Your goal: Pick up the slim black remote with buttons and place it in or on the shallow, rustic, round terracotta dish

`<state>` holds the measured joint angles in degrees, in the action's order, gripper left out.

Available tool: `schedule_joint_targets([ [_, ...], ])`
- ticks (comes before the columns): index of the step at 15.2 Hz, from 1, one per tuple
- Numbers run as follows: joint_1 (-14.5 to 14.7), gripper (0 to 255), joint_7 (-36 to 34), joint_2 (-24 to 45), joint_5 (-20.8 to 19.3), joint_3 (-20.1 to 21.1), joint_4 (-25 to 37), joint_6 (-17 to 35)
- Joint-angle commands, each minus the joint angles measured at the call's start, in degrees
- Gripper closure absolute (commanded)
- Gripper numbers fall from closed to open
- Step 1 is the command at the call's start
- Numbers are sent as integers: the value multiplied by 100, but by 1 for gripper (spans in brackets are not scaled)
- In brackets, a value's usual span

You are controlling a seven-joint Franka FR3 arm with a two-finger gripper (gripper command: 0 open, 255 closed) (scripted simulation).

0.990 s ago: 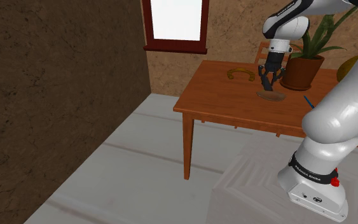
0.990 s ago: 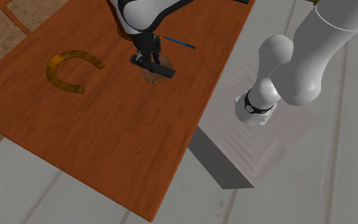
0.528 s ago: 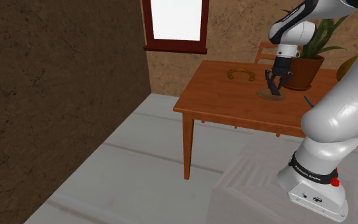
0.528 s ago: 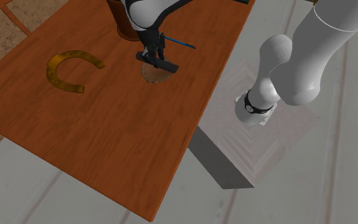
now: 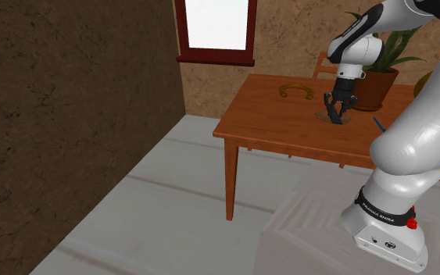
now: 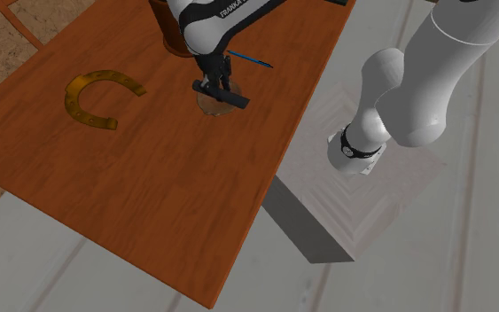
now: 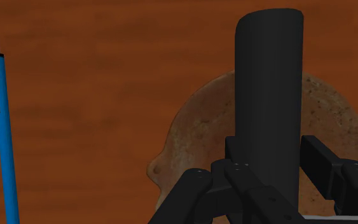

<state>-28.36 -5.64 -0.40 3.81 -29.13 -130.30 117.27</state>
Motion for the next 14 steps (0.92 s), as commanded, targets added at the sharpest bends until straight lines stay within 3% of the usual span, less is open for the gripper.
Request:
schedule_joint_targets([
  [1, -1, 255, 8, 11, 7, -2, -9, 22],
  [6, -1, 255, 8, 11, 7, -1, -9, 22],
  [7, -1, 0, 8, 11, 7, -1, -9, 22],
  [12, -1, 0, 8, 11, 7, -1, -9, 22],
  [14, -8, 0, -51, -115, -74, -6, 273, -368],
])
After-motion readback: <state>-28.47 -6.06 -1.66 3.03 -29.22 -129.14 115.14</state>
